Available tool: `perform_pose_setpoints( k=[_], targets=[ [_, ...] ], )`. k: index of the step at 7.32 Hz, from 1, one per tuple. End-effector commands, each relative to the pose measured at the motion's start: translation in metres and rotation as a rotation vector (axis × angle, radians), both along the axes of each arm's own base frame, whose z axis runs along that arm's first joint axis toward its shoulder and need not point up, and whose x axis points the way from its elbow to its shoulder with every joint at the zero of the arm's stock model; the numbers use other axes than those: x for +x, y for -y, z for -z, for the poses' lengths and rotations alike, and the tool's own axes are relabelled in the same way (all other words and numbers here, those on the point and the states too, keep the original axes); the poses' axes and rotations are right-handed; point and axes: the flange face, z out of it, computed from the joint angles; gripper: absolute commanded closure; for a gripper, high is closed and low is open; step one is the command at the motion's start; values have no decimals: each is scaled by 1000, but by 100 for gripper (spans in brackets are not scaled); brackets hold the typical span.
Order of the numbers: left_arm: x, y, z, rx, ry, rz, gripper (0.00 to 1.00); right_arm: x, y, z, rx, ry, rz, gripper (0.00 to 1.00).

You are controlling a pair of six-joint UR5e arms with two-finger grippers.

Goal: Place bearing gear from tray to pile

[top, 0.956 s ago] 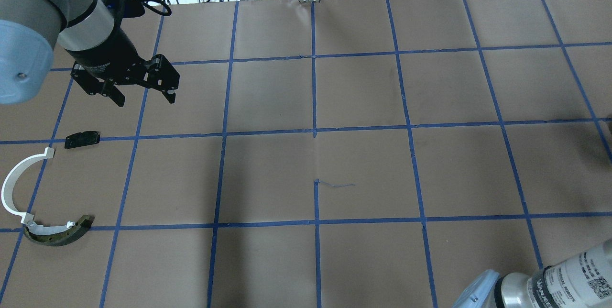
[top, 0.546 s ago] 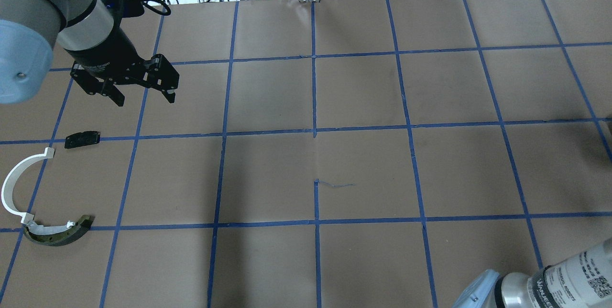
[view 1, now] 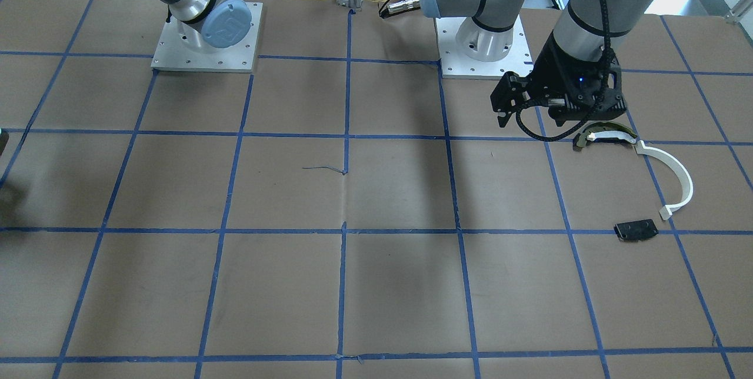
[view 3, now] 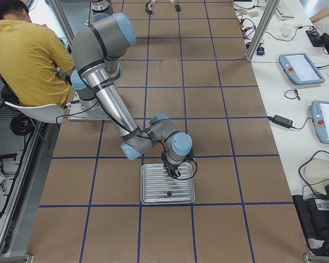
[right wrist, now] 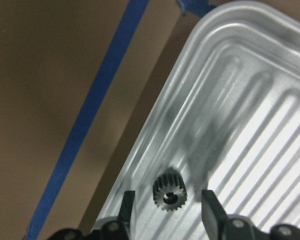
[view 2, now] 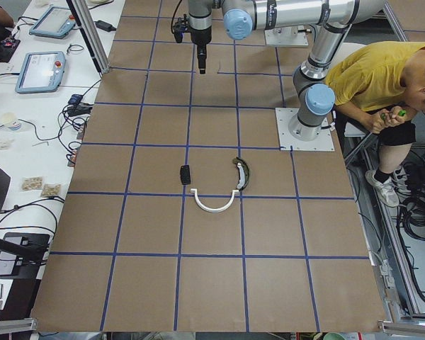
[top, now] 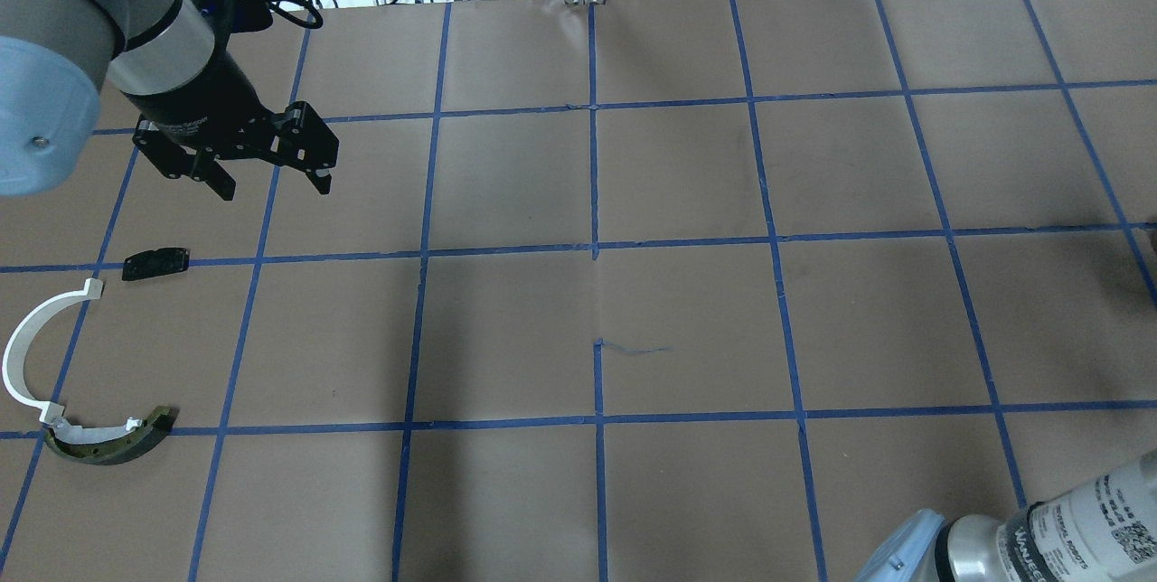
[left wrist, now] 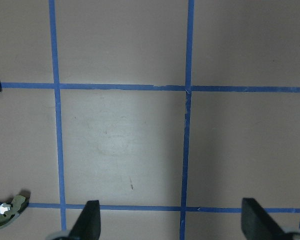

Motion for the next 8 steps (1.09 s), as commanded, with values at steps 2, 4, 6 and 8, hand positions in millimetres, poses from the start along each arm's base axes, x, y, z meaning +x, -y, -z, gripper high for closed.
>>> perform_pose_setpoints(
  k=[2, 4, 6, 8],
  targets=[
    [0, 0, 0, 0, 0, 0, 0, 1, 0, 2, -2, 5, 0, 59],
    [0, 0, 0, 0, 0, 0, 0, -1, 1, -2, -5, -3, 7, 72],
    [0, 0, 2, 3, 0, 0, 0, 2, 2, -12, 1, -21, 17, 90],
    [0, 0, 1, 2, 0, 2, 0, 6, 1, -25, -3, -38, 12, 100]
  ],
)
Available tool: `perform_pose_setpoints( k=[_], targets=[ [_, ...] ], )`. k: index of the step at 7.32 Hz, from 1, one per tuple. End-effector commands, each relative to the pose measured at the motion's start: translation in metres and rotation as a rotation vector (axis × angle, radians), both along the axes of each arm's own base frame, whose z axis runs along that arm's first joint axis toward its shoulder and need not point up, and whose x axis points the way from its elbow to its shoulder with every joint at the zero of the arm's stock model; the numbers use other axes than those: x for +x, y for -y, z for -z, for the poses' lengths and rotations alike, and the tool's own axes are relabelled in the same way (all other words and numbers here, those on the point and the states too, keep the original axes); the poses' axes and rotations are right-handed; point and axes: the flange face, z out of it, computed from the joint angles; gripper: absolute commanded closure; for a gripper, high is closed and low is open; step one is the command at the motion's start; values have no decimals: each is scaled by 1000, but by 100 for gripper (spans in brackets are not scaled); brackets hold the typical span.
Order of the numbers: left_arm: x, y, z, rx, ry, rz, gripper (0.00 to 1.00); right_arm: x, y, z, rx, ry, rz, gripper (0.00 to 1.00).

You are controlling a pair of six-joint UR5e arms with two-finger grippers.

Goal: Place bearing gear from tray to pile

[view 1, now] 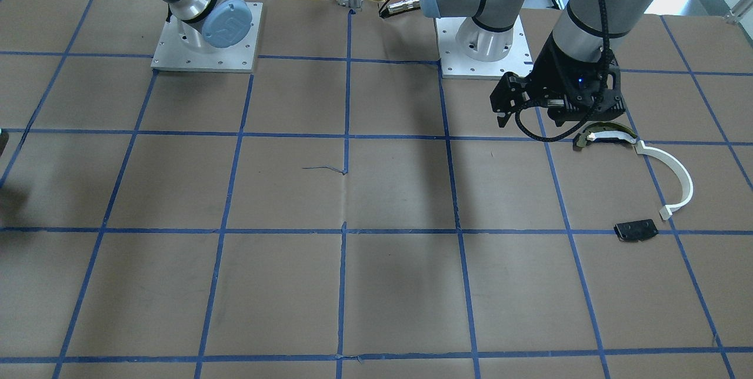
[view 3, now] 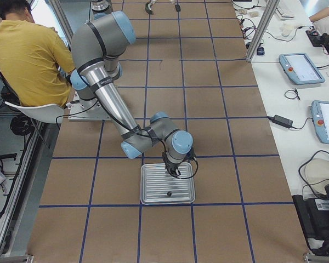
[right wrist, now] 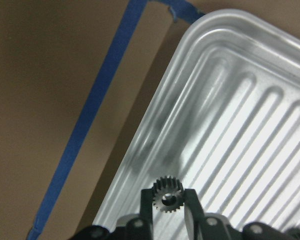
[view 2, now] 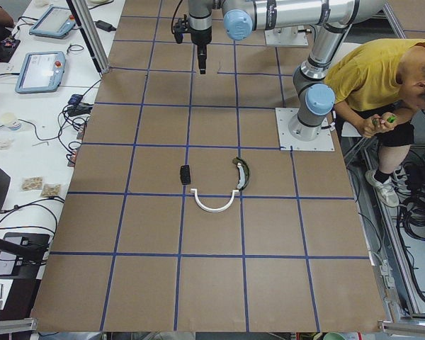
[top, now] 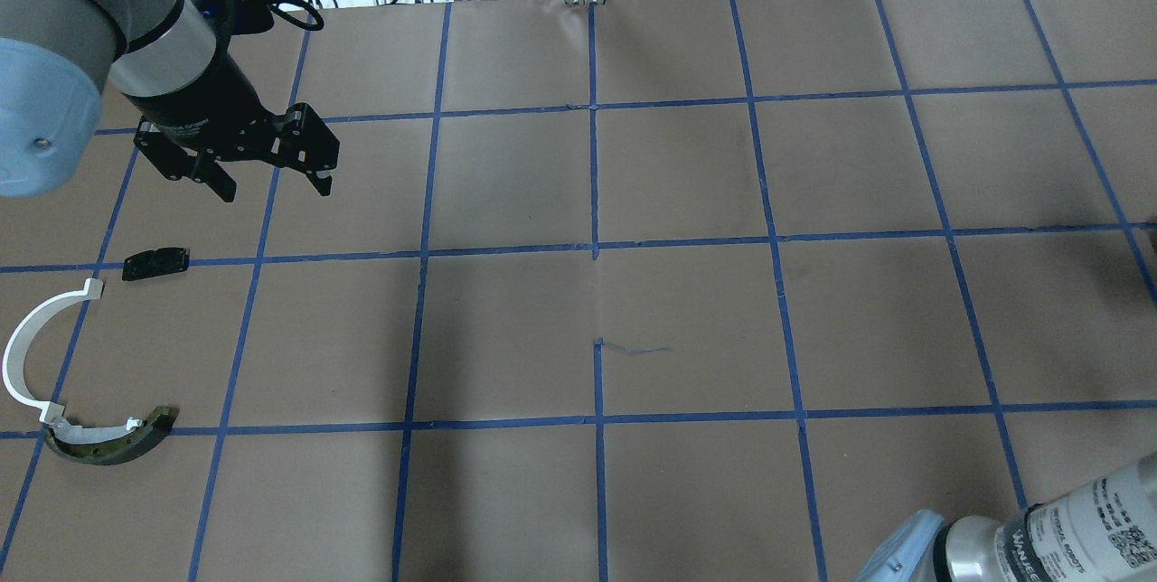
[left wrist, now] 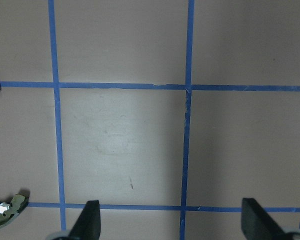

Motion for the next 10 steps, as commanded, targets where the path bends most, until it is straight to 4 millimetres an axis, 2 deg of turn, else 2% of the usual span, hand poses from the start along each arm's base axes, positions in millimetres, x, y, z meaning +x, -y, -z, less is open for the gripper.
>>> perform_pose_setpoints(
  k=[1, 2, 3, 4, 5, 6, 7, 8, 9, 10],
  targets=[
    [0, 1, 1, 1, 0, 1, 0, 16, 2, -35, -23, -32, -12, 100],
    [1, 1, 1, 3, 0, -1, 0, 76, 25, -56, -37, -29, -50, 100],
    [0, 1, 1, 3, 0, 1, 0, 153, 41, -82, -41, -48, 24, 100],
    [1, 1, 1, 1, 0, -1, 0, 225, 43, -92, -36, -41, 69, 100],
    [1, 1, 1, 3, 0, -1, 0, 307, 49, -92, -56, -37, 124, 100],
    [1, 0, 1, 4, 0, -1, 0, 369, 50, -87, -55, -49, 197, 100],
    [1, 0, 2, 6, -1, -1, 0, 430, 48, -101, -89, -49, 267, 100],
    [1, 0, 1, 3, 0, -1, 0, 512, 39, -102, -100, -59, 400, 100],
    [1, 0, 1, 1, 0, -1, 0, 600, 16, -94, -107, -75, 477, 100],
    [1, 0, -1, -2, 0, -10, 0, 669, -8, -89, -110, -74, 501, 100]
  ],
)
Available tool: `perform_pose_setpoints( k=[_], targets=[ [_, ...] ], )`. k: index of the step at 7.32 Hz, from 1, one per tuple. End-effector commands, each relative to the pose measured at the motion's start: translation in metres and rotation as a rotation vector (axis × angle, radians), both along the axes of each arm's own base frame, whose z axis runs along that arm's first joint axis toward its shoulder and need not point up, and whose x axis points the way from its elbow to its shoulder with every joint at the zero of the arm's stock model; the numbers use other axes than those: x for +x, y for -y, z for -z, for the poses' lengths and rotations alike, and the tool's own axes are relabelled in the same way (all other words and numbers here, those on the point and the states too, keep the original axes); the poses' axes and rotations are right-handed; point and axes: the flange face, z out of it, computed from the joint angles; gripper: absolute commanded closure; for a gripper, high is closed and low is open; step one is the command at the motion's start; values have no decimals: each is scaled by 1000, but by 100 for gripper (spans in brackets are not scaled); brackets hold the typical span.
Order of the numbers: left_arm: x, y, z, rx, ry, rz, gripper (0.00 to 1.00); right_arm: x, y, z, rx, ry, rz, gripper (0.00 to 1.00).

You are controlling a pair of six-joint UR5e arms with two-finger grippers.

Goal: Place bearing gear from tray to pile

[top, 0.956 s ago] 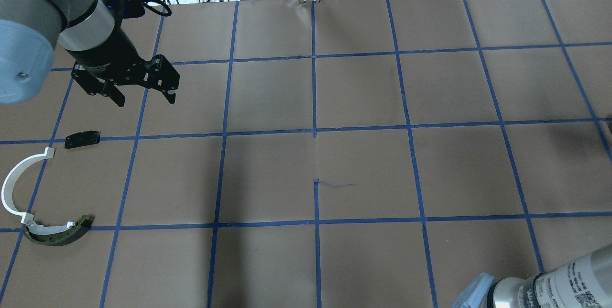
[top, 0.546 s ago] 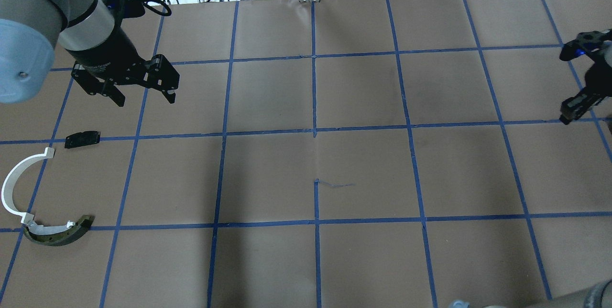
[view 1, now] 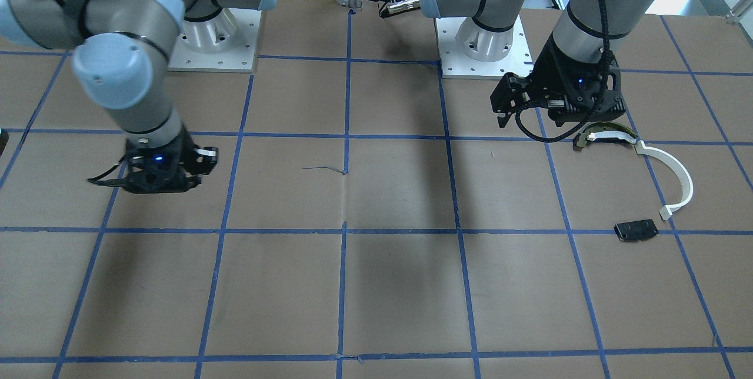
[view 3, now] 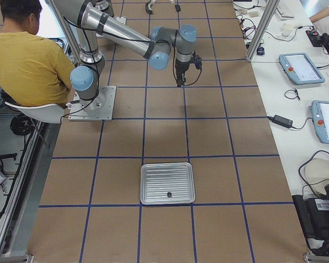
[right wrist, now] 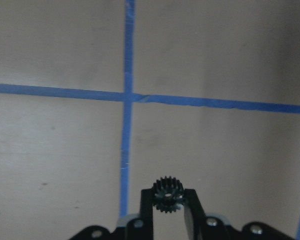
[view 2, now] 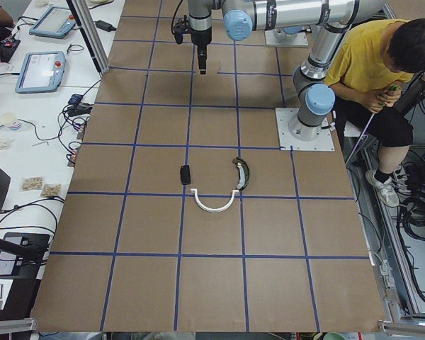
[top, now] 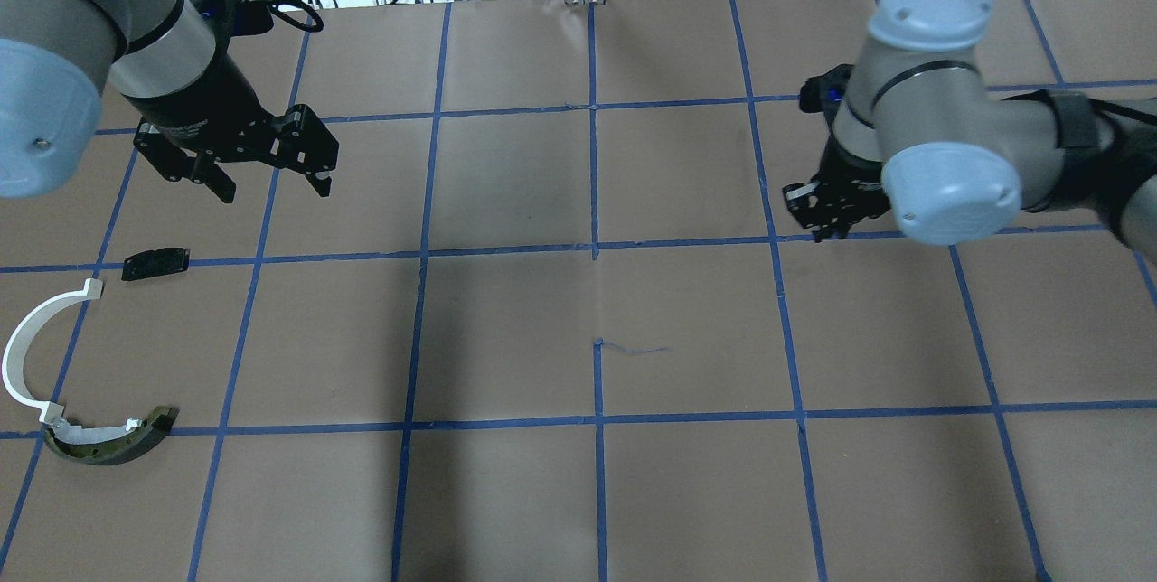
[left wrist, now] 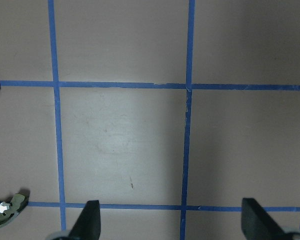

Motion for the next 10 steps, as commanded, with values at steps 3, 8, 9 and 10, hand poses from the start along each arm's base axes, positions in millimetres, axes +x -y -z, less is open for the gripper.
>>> perform_pose_setpoints(
  k=[3, 8, 9, 10],
  targets=[
    [0, 1, -1, -2, -3, -1, 0, 195, -73, 25, -9, 183, -5, 100],
    [-6, 11, 4, -12, -17, 12, 0, 209, -50, 69, -65, 200, -17, 42],
    [-5, 13, 3, -23, -16, 2, 0, 202, -41, 67, -100, 202, -7, 0],
    [-5, 8, -3, -35, 1, 0, 0, 177, -14, 49, -137, 210, 33, 0]
  ],
)
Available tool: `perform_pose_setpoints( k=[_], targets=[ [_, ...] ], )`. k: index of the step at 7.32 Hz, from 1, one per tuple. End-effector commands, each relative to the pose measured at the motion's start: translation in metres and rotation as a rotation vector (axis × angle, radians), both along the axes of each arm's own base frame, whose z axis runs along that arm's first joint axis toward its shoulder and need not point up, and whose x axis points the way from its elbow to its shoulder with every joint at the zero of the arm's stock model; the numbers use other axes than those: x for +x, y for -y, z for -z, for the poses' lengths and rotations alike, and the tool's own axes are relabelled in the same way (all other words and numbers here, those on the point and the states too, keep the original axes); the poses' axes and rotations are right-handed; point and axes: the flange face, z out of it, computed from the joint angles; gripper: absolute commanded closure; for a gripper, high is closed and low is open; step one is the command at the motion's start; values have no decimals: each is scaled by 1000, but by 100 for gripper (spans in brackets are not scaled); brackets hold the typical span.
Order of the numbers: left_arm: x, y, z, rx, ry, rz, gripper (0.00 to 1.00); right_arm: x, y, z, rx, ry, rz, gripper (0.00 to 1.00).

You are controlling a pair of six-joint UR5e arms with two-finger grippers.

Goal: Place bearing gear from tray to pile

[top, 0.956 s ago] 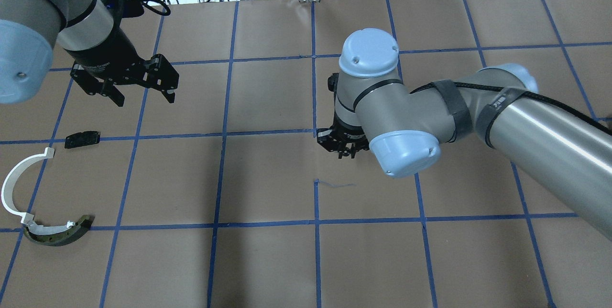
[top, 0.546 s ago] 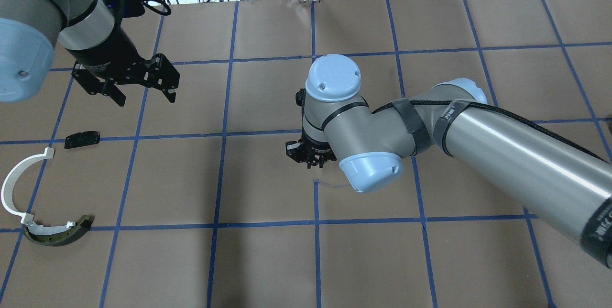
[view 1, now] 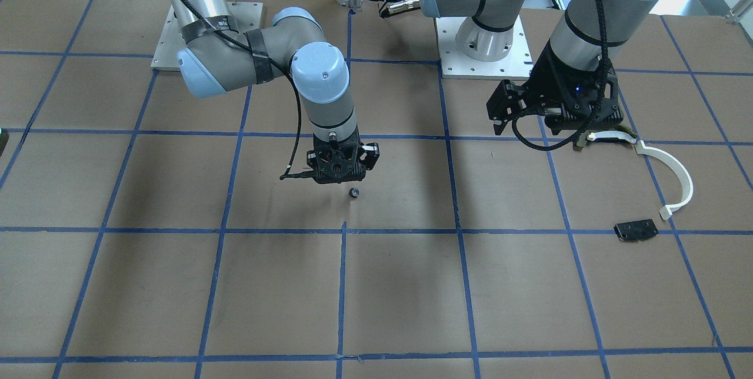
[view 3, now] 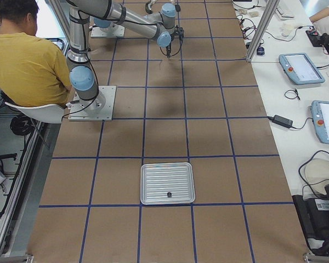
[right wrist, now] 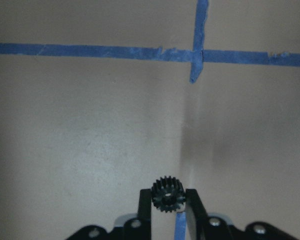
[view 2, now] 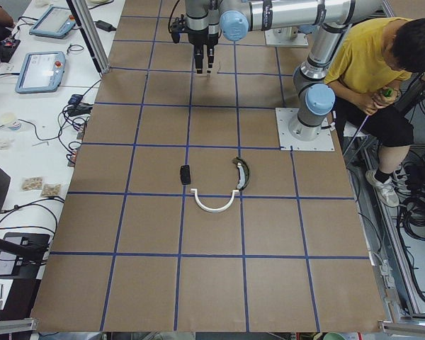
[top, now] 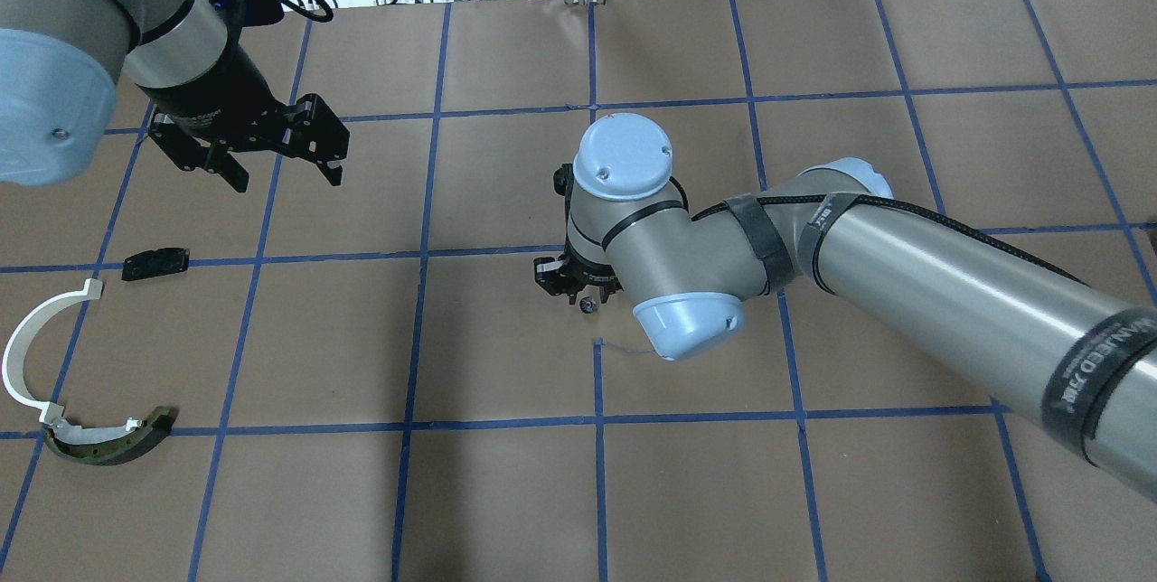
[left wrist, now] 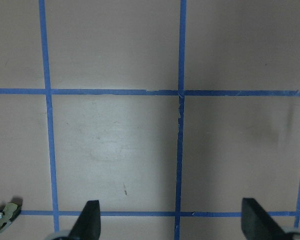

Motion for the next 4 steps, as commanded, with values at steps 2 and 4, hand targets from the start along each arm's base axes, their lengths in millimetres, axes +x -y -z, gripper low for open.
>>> perform_pose_setpoints(
  k=[2, 4],
  targets=[
    [-10, 4, 18, 22, -15, 8, 0, -169, 99, -49, -10, -26, -14, 0],
    [-86, 22, 61, -4, -29, 57, 0, -327, 119, -65, -35, -46, -90, 0]
  ],
)
